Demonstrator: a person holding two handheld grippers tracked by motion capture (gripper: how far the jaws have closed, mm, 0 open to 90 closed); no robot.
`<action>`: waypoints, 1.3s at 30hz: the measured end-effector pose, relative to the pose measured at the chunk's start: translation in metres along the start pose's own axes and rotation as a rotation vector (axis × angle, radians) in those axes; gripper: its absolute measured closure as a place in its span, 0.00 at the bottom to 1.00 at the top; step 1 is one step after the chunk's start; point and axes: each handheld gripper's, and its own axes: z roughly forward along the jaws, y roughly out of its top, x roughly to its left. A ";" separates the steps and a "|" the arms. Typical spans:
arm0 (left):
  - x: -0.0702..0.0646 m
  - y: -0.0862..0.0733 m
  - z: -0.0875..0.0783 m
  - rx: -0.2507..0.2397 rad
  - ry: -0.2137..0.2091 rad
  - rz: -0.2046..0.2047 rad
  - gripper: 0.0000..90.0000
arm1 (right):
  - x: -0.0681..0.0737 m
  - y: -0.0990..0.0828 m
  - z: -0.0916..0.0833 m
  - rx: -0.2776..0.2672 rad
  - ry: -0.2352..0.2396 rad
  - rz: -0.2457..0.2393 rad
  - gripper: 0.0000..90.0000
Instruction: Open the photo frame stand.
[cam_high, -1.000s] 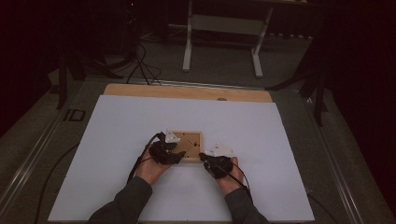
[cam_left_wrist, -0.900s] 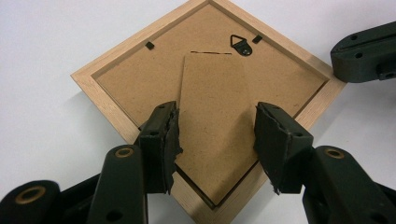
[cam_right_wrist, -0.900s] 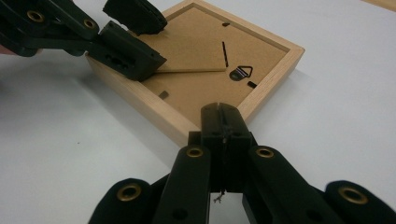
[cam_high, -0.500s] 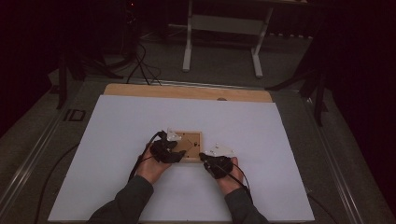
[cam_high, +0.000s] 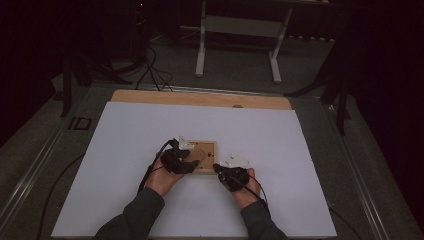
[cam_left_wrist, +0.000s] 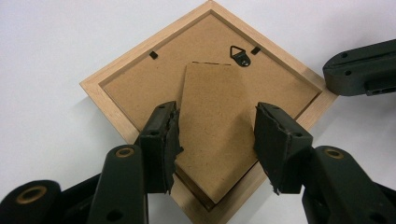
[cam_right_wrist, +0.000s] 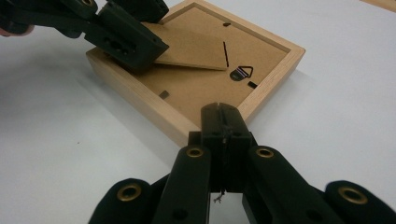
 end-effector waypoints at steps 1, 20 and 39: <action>0.000 -0.001 0.000 -0.001 -0.001 -0.001 0.55 | 0.000 0.000 0.000 0.000 0.001 0.001 1.00; 0.002 -0.007 -0.003 0.004 -0.017 -0.022 0.56 | 0.000 0.000 0.000 -0.001 0.001 0.000 1.00; 0.008 0.007 -0.008 -0.009 -0.069 -0.090 0.55 | 0.000 0.000 0.000 -0.001 0.000 -0.003 1.00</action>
